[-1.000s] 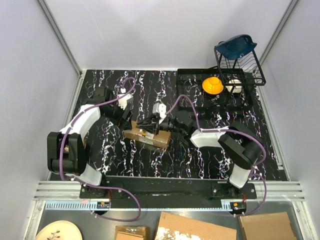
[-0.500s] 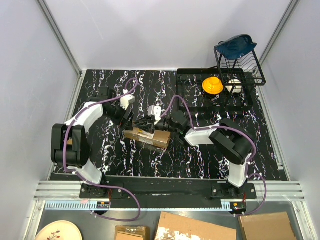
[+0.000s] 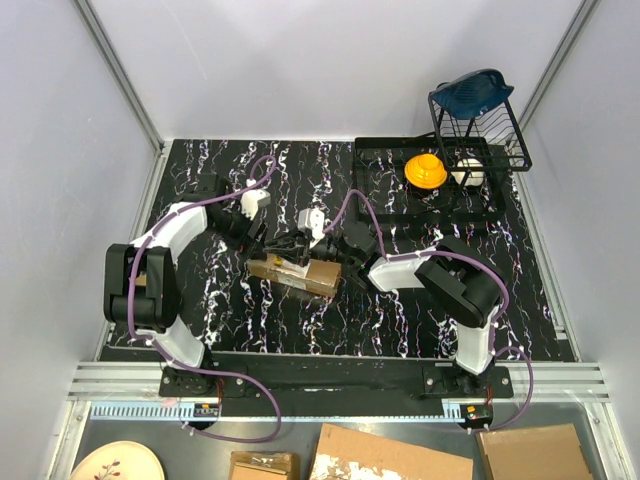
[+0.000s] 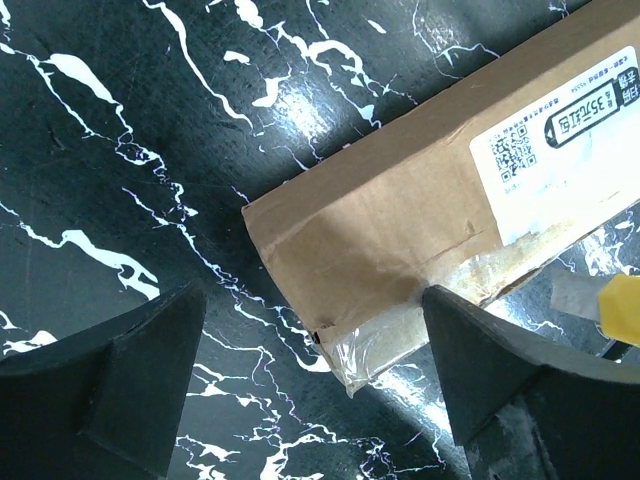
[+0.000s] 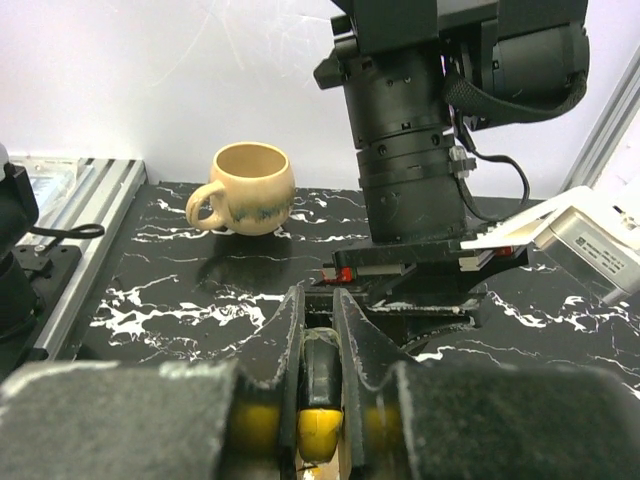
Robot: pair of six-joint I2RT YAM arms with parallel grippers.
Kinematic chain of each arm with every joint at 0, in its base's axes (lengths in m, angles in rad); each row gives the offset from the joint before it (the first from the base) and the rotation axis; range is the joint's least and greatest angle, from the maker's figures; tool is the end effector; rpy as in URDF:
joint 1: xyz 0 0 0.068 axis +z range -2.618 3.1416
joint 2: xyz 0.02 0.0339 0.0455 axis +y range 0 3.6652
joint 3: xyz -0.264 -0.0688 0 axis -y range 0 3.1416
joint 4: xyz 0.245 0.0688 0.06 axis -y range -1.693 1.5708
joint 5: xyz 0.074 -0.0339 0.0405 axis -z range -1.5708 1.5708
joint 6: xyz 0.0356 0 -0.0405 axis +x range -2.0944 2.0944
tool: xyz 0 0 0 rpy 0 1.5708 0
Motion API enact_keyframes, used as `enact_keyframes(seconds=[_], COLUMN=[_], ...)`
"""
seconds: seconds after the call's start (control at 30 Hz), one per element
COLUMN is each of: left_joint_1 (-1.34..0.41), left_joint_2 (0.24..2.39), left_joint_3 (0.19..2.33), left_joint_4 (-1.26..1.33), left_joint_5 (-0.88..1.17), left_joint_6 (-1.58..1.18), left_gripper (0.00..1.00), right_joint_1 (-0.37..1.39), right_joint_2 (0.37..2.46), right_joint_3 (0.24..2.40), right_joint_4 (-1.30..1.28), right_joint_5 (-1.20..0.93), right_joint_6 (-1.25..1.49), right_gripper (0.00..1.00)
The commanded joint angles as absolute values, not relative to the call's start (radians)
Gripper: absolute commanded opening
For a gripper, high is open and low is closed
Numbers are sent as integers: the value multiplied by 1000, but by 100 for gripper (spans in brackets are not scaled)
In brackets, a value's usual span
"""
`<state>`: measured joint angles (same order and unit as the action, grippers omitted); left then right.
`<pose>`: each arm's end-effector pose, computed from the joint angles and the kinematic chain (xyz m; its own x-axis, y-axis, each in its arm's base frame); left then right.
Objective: Unpack the express box
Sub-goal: Cut the express box at the center of the board.
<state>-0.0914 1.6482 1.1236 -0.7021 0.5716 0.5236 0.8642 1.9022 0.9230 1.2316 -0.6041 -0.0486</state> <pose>0.3145 -0.0482 0.2081 -0.6826 0.4848 -0.5468 0.6926 0.6679 -0.2724 0.2394 0.3115 0.2190 0.2097 0.1841 -0.9603 -0.9740 0.1251 -0.1887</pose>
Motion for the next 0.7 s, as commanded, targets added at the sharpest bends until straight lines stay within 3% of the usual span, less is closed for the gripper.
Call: enact_keyframes(seconds=[0.0, 0.67], left_joint_1=[-94, -94], left_joint_2=[1684, 1681], left_joint_3=[1143, 1138], left_joint_4=[-650, -646], left_joint_5=[540, 534], left_joint_6=[554, 554], left_gripper=[91, 92], right_joint_1=[873, 873], right_joint_2=[1878, 1954], right_joint_3=[931, 910], right_joint_4=[1321, 1365], right_joint_5=[-610, -583], right_joint_6=[-14, 49], right_gripper=[0, 0])
